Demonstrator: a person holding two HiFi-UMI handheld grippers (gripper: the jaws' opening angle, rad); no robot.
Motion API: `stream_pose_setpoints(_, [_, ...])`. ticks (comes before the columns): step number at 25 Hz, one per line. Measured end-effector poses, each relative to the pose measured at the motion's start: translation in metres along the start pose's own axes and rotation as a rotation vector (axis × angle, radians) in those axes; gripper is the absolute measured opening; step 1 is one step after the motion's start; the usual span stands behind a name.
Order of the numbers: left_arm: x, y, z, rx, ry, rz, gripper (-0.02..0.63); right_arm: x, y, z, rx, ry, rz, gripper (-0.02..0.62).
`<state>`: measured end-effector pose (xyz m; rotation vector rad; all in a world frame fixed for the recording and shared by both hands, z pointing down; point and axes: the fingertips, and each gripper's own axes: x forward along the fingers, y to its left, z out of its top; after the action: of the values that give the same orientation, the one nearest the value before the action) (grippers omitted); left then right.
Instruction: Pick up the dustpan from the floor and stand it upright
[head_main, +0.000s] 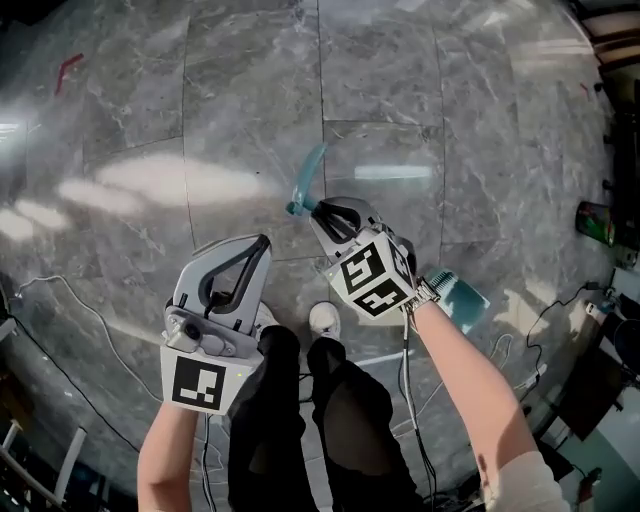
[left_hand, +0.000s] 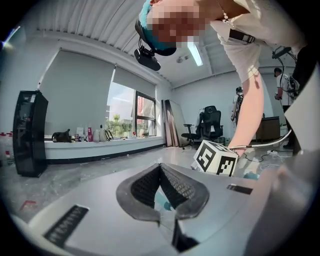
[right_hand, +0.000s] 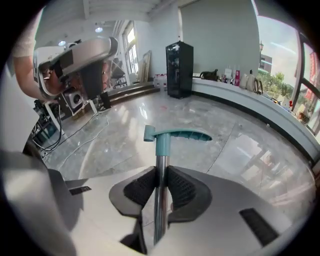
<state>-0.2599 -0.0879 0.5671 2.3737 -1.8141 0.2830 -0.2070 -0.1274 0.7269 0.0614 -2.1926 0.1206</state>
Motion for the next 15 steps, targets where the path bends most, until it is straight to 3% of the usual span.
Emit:
stream_pose_setpoints(7, [0.012,-0.09,0.078,-0.001,-0.058,-0.042,0.011,-0.143,-0.007,0.002,-0.028,-0.215,-0.069,0.092])
stream_pose_setpoints(15, [0.026,-0.229,0.126,0.026,-0.083,-0.231,0.011,-0.293,0.001,-0.044,0.015,-0.359,-0.163,0.092])
